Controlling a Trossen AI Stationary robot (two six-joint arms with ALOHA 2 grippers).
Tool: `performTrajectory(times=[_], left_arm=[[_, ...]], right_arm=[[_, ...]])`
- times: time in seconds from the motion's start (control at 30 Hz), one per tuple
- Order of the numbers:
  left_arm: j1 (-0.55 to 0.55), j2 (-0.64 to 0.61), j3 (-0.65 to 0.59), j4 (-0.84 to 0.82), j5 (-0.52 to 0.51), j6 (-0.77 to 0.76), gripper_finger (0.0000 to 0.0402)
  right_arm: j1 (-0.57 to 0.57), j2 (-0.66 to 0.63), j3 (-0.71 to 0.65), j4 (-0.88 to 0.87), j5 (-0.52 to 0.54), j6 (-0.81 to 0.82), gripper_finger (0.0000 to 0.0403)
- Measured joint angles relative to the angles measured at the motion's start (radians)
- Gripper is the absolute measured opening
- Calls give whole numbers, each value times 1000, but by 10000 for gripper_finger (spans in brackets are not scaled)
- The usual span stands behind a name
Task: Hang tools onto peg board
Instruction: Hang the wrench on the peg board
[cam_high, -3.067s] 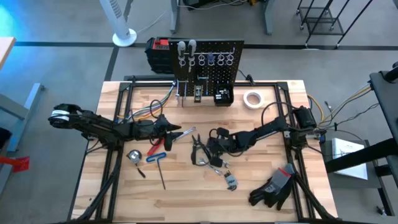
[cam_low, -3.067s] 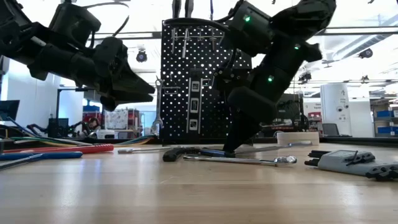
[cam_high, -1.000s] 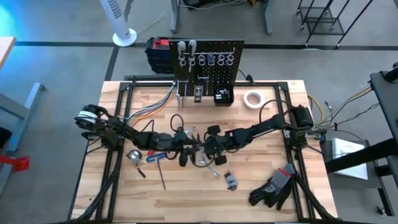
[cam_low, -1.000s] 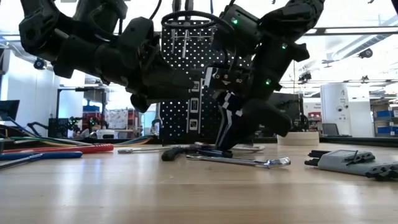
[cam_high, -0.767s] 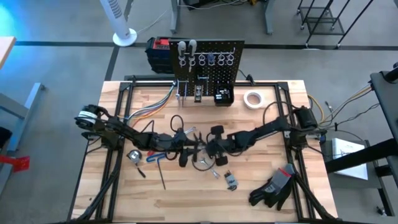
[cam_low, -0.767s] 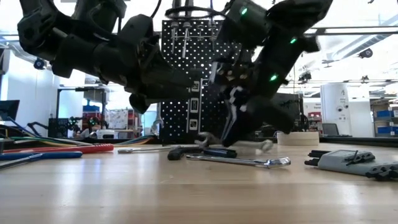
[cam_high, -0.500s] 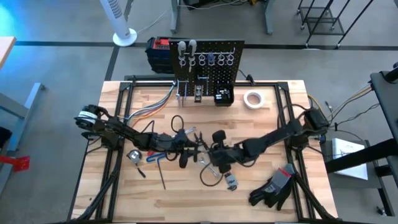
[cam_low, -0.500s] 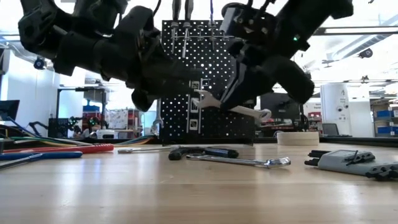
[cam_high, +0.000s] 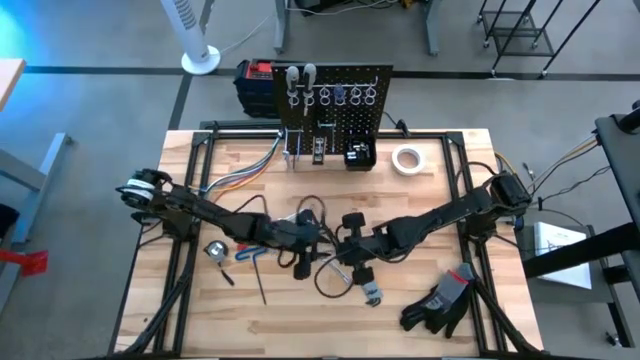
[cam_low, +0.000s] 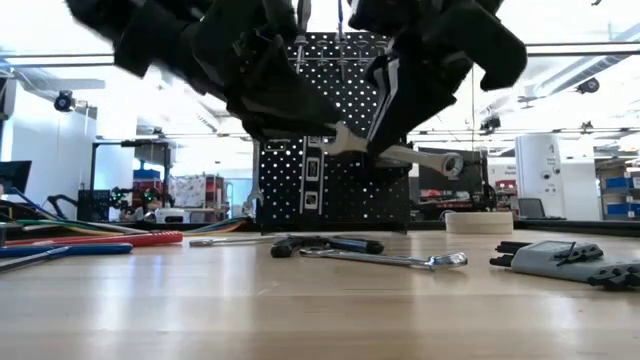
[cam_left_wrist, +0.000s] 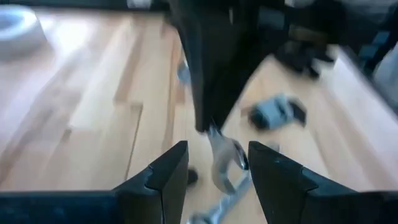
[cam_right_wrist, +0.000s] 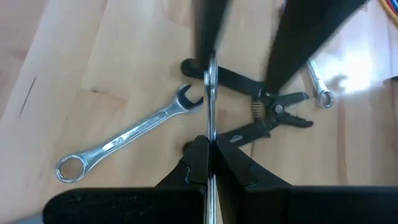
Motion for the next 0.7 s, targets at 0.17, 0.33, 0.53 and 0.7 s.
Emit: performTrajectory(times=[0.17,0.33,0.53,0.7], left_arm=[[0,25,169,-358,-11,-13,158],[0,55,239,-396,-14,13,158],[1,73,271,-397,-16,14,141],[3,73,266,-427,-1,8,67]], right_arm=[[-1,0,26,-14,2,0,0],[0,0,28,-14,5,6,0],[1,0,27,-14,7,12,0],[1,0,27,-12,13,11,0]])
